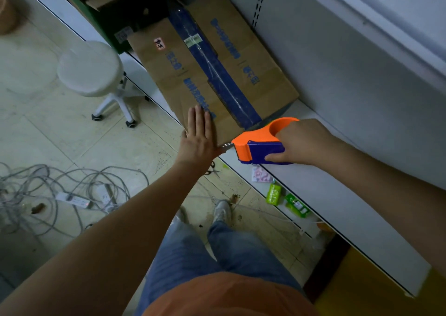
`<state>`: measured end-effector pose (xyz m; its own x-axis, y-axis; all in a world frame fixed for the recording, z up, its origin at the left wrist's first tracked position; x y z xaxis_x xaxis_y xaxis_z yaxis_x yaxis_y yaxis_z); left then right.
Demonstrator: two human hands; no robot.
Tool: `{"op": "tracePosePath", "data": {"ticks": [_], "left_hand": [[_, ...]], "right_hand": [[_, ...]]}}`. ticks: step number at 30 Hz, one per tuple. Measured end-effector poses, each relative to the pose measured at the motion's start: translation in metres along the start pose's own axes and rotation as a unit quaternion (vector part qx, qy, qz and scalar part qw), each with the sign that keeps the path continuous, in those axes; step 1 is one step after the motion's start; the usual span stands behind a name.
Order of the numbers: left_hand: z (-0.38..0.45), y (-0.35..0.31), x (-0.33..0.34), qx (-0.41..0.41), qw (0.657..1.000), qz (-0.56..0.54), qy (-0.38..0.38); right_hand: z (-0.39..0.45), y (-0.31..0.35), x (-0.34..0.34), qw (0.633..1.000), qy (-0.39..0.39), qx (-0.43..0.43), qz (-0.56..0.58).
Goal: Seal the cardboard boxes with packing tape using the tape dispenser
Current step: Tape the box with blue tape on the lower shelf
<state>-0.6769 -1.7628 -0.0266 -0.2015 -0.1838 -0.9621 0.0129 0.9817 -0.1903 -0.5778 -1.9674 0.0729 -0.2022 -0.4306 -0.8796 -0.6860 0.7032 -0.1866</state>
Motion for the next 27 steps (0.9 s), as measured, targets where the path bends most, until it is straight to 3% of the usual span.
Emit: {"op": "tracePosePath", "data": {"ticks": [9, 18, 27], "left_hand": [[0.003, -0.003, -0.011, 0.02, 1.0, -0.011, 0.019], [0.009, -0.01, -0.014, -0.03, 0.995, 0.042, 0.081], [0.028, -0.017, -0.02, -0.063, 0.995, -0.013, 0.077]], "right_hand": [[-0.011, -0.078, -0.004, 0.995, 0.012, 0.096, -0.008], [0.008, -0.061, 0.01, 0.99, 0.034, 0.116, -0.07], [0.009, -0.085, 0.007, 0.986, 0.005, 0.163, -0.023]]}}
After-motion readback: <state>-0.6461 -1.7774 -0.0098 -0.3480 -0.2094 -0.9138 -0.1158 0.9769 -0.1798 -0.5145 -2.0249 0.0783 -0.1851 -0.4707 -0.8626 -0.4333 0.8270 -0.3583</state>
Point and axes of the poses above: each hand's wrist, its own z-axis towards the middle knuckle, its own x-axis out of the palm, y = z × x, the point moved 3 cm from there along z, towards the middle knuckle, and after that the axes turned 13 degrees about x, right-handed, at the moved point
